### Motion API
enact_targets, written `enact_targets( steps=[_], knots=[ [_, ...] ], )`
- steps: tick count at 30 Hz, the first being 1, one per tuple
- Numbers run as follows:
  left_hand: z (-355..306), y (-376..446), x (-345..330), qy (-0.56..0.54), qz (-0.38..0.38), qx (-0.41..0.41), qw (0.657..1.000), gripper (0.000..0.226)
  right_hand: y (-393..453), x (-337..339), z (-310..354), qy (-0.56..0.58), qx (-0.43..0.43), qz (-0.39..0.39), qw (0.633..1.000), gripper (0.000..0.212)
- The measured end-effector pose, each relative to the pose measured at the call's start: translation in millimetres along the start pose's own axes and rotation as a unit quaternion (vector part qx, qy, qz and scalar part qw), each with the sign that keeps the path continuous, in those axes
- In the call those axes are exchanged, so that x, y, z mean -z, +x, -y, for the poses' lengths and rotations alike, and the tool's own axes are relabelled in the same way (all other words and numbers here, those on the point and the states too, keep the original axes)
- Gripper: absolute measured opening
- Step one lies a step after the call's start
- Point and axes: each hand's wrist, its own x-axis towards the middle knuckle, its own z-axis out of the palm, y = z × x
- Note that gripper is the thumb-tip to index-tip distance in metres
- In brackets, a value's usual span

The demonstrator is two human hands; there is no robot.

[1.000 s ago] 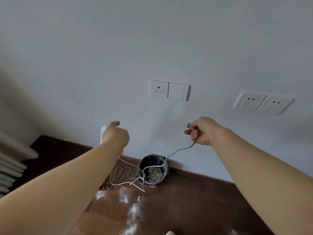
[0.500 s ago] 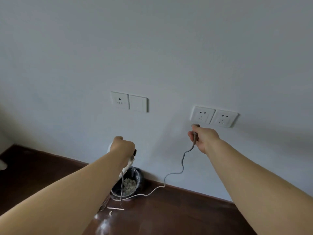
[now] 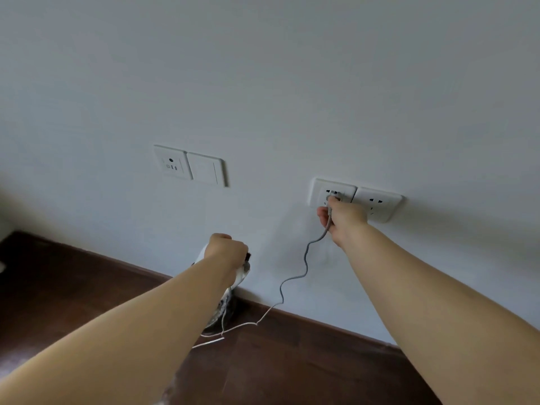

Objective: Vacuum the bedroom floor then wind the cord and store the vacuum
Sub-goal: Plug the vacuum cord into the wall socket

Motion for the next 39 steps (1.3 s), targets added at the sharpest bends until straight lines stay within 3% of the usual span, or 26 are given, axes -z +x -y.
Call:
enact_targets(
  steps=[7,11,14,20,25,30,33,34,37,38,39],
  knots=[
    [-5,13,-5,0.009,0.025,-0.004,1.0,0.046,4,-5,-3,-0.054,0.03,-0.024,0.998,0.025],
    [-8,20,-5,0.006,0.031,0.0,0.999,0.046,10,-14,-5,-0.066,0.036,-0.06,0.995,0.017],
    [-11,23,-3,0.0,0.037,-0.001,0.999,0.047,11,-18,-3,-0.043,0.011,-0.064,0.997,0.008],
    [-13,23,-4,-0.022,0.043,0.001,0.999,0.039,22,-23,18,0.002,-0.065,-0.049,0.997,0.025],
    [-21,17,-7,-0.077,0.05,0.044,0.995,0.041,26,-25,10,-0.012,-0.04,-0.083,0.996,0.015],
    [-20,10,-6,-0.095,0.04,0.052,0.993,0.042,20,-18,11,0.043,-0.018,-0.04,0.998,0.006],
    [-19,-2,-1,-0.102,0.045,0.045,0.993,0.036,13,-12,18,-0.018,-0.013,-0.008,1.0,0.004],
    [-16,-4,2,-0.11,0.044,0.041,0.992,0.029,8,-12,20,-0.071,-0.012,-0.012,0.997,0.013],
    [-8,-7,13,-0.111,0.032,0.024,0.993,0.01,-20,-19,8,-0.252,0.051,-0.127,0.958,0.046],
    [-3,-5,15,-0.11,0.038,0.011,0.993,0.014,-33,-25,-3,-0.263,0.098,-0.134,0.95,0.044],
    [1,-6,20,-0.111,0.04,0.005,0.993,0.014,-47,-33,-20,-0.26,0.129,-0.084,0.953,0.032]
  ],
)
